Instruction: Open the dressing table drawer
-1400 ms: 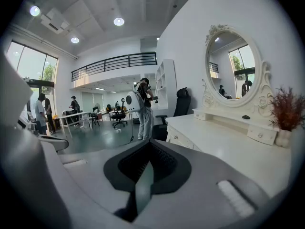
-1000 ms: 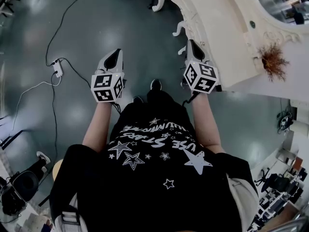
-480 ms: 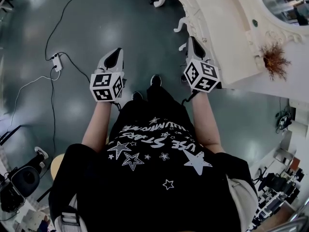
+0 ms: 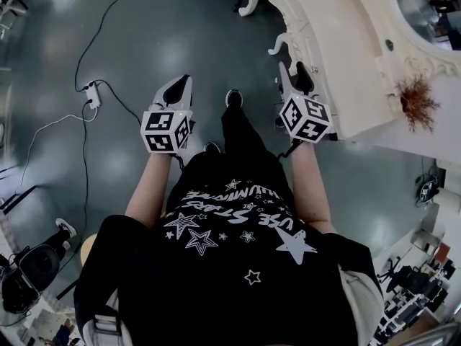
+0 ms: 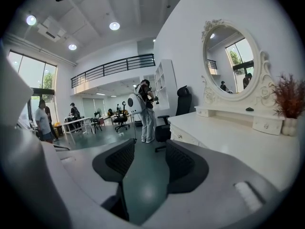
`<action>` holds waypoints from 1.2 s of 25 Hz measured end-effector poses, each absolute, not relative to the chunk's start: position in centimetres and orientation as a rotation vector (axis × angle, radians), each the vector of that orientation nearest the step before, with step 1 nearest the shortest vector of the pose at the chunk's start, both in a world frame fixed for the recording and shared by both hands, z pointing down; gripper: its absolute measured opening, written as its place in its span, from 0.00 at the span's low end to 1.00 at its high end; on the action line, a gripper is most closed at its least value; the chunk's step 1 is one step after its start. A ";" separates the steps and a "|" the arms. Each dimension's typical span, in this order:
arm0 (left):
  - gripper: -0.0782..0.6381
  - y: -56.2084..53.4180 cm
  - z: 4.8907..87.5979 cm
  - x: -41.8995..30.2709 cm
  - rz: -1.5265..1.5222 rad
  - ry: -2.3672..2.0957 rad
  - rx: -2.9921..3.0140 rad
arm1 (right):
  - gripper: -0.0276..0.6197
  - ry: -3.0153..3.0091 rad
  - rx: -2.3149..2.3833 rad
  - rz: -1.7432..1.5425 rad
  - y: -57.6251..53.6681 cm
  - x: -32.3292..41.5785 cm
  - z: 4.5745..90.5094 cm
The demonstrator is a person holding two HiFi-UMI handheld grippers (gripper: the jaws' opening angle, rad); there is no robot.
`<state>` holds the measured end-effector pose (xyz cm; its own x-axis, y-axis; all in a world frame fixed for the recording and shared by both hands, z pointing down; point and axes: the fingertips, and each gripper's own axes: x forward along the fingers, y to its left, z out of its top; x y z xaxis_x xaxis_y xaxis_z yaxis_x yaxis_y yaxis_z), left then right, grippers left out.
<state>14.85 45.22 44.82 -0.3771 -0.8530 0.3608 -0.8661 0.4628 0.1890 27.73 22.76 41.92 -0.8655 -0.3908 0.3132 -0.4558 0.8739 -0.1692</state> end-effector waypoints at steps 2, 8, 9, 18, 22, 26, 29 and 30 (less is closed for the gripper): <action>0.11 44.2 45.0 13.8 0.039 -2.305 1.438 | 0.41 -2.774 0.641 0.359 21.7 26.6 42.3; 0.11 38.8 45.3 9.0 0.087 -2.286 1.448 | 0.40 -2.770 0.652 0.423 15.6 21.3 43.5; 0.11 37.6 45.5 7.9 0.092 -2.281 1.444 | 0.40 -2.769 0.656 0.432 14.2 20.2 43.7; 0.11 24.6 46.0 -1.6 0.150 -2.224 1.459 | 0.39 -2.724 0.678 0.482 1.6 11.1 45.5; 0.11 18.2 45.8 -3.9 0.177 -2.189 1.498 | 0.39 -2.712 0.681 0.489 -3.6 8.3 45.6; 0.11 13.2 45.3 -5.7 0.180 -2.164 1.544 | 0.39 -2.713 0.718 0.498 -7.8 6.4 45.3; 0.11 10.6 44.9 -6.9 0.191 -2.155 1.570 | 0.39 -2.703 0.759 0.524 -10.0 6.0 45.4; 0.11 10.0 44.8 -7.3 0.195 -2.152 1.575 | 0.39 -2.699 0.774 0.533 -10.7 6.1 45.4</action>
